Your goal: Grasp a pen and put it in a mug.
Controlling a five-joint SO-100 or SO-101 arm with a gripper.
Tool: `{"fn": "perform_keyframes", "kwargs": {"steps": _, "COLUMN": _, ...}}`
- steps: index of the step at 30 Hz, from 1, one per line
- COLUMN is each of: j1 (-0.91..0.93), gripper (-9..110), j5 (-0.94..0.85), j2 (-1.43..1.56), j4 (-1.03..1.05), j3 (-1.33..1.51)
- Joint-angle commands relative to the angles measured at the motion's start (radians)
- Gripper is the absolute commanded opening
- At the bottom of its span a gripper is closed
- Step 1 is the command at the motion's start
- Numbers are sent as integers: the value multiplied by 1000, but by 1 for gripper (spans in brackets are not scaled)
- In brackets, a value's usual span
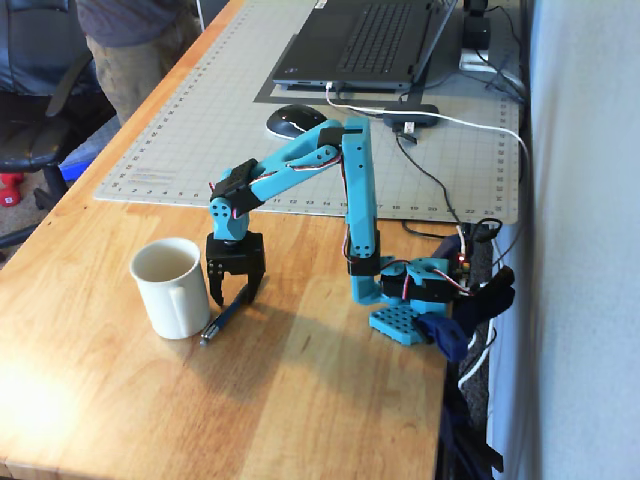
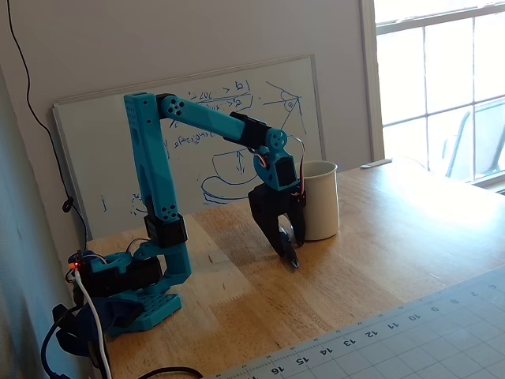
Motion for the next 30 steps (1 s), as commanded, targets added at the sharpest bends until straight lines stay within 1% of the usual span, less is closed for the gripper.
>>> {"fn": "perform_keyframes", "kwargs": {"steps": 1, "j1": 2, "gripper": 16, "j5": -9, "j2": 12, "j4": -8, "j3": -55}}
{"fn": "perform_keyframes", "kwargs": {"steps": 8, "j1": 3, "gripper": -1, "j5": -8, "j2": 25, "j4": -8, "j3": -55}}
{"fn": "perform_keyframes", "kwargs": {"steps": 12, "j1": 5, "gripper": 1, "j5": -8, "j2": 31, "j4": -8, "j3": -46}}
{"fn": "perform_keyframes", "kwargs": {"steps": 16, "j1": 3, "gripper": 1, "j5": -8, "j2": 124, "j4": -5, "j3": -5}}
{"fn": "perform_keyframes", "kwargs": {"steps": 24, "j1": 3, "gripper": 2, "j5": -8, "j2": 460, "j4": -2, "j3": 193}}
{"fn": "perform_keyframes", "kwargs": {"steps": 30, "j1": 5, "gripper": 2, "j5": 2, "j2": 706, "j4": -2, "j3": 268}}
